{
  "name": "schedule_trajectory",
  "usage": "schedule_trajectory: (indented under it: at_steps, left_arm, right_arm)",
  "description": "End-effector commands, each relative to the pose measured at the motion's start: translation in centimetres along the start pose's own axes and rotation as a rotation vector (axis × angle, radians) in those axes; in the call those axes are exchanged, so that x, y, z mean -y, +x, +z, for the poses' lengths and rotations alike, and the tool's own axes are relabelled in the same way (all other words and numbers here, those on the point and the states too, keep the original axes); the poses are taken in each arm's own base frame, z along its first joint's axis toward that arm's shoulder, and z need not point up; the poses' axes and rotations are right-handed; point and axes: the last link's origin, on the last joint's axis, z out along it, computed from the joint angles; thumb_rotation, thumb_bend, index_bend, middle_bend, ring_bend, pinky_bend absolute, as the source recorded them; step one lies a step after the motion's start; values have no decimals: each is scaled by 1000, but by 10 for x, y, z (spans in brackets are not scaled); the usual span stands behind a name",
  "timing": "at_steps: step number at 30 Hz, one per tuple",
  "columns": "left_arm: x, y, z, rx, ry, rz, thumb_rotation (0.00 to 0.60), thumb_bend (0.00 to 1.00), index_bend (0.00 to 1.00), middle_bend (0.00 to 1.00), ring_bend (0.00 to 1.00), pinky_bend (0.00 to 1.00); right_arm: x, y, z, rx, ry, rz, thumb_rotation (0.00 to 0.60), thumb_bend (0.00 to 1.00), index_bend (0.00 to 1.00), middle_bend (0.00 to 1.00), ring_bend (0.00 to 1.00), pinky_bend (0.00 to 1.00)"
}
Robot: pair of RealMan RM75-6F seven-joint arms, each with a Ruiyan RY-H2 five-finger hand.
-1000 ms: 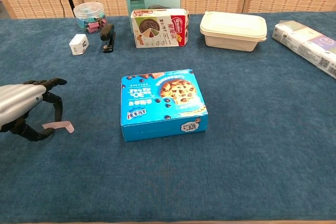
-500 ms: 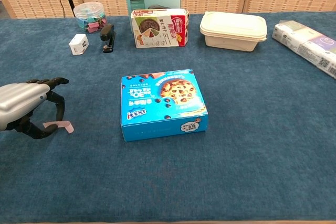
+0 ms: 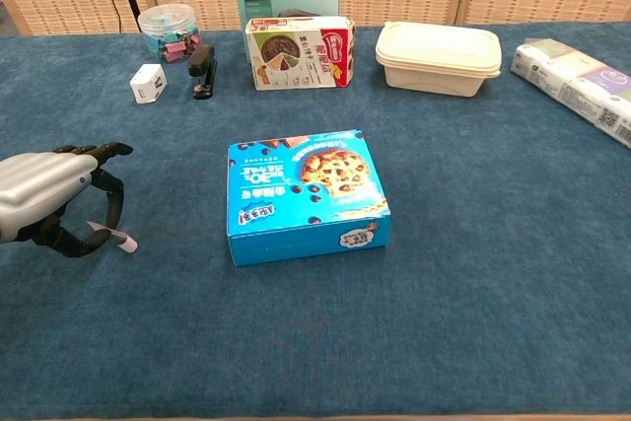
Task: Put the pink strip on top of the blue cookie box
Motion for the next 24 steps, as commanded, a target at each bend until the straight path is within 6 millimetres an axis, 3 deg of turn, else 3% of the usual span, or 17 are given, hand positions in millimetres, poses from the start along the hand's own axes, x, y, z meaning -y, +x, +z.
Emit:
schedule_trajectory:
  at_steps: [1,10,24]
  left_arm:
    - [-1,5,1,-15,-8,-7,600,430,617,0,0,0]
    - [-10,36,4,-129,-107,26,600,446,624,0,0,0]
    - [-76,83,27,-238,-241,296,600,467,624,0,0,0]
  right_arm:
    - [0,0,0,0,-1,1,600,0,80,0,0,0]
    - [0,0,0,3,0,2,600,0,80,0,0,0]
    - [-1,1,1,3,-3,2,600,0,84,0,0,0]
